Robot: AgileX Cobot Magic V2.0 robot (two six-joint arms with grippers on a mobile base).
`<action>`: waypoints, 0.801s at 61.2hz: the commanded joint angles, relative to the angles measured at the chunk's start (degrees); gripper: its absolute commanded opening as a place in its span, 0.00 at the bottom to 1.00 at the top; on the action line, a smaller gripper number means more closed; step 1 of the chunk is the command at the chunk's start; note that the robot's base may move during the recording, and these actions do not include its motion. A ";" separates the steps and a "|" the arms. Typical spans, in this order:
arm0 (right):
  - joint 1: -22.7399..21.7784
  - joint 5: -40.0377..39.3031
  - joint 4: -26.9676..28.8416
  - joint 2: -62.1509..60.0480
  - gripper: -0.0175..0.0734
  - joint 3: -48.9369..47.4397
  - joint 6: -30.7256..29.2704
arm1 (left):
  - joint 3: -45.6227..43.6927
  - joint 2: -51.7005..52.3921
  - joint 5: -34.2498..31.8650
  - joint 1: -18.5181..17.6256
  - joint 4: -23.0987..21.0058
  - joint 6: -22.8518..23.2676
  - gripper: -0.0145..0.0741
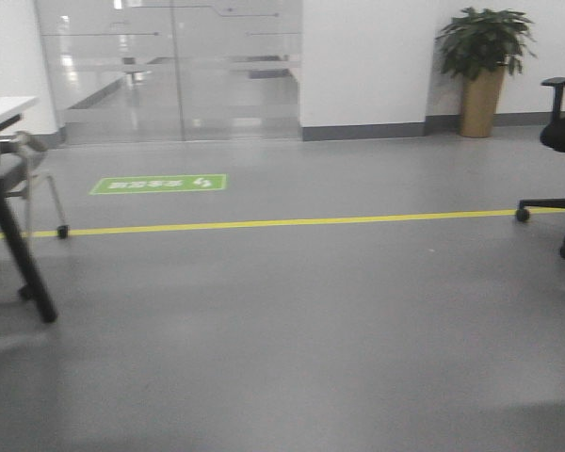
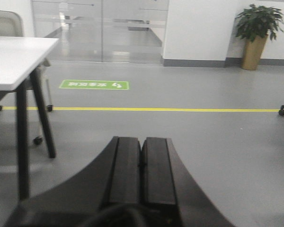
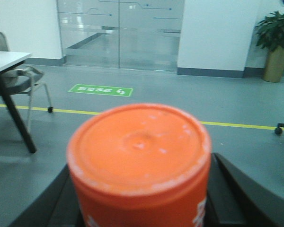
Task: Grab orange capacitor from left shelf to right conveyor
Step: 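Drive the base past the desk up to the red-framed conveyor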
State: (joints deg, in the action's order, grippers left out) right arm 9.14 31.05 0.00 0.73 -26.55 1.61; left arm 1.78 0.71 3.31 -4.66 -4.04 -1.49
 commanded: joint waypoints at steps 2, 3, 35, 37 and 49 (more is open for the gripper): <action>-0.31 -5.21 -0.30 0.99 0.33 -1.58 -0.30 | -0.25 0.50 -5.01 0.03 -0.20 0.09 0.02; -0.31 -5.21 -0.30 0.99 0.33 -1.58 -0.30 | -0.25 0.50 -5.01 0.03 -0.20 0.09 0.02; -0.31 -5.20 -0.30 0.99 0.33 -1.58 -0.30 | -0.25 0.50 -5.01 0.03 -0.20 0.09 0.02; -0.31 -5.20 -0.30 0.99 0.33 -1.58 -0.30 | -0.25 0.50 -5.01 0.03 -0.20 0.09 0.02; -0.31 -5.20 -0.30 0.99 0.33 -1.58 -0.30 | -0.25 0.50 -5.01 0.03 -0.20 0.09 0.02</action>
State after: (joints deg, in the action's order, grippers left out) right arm 9.14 31.05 0.00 0.73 -26.55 1.61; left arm 1.78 0.71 3.31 -4.66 -4.04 -1.49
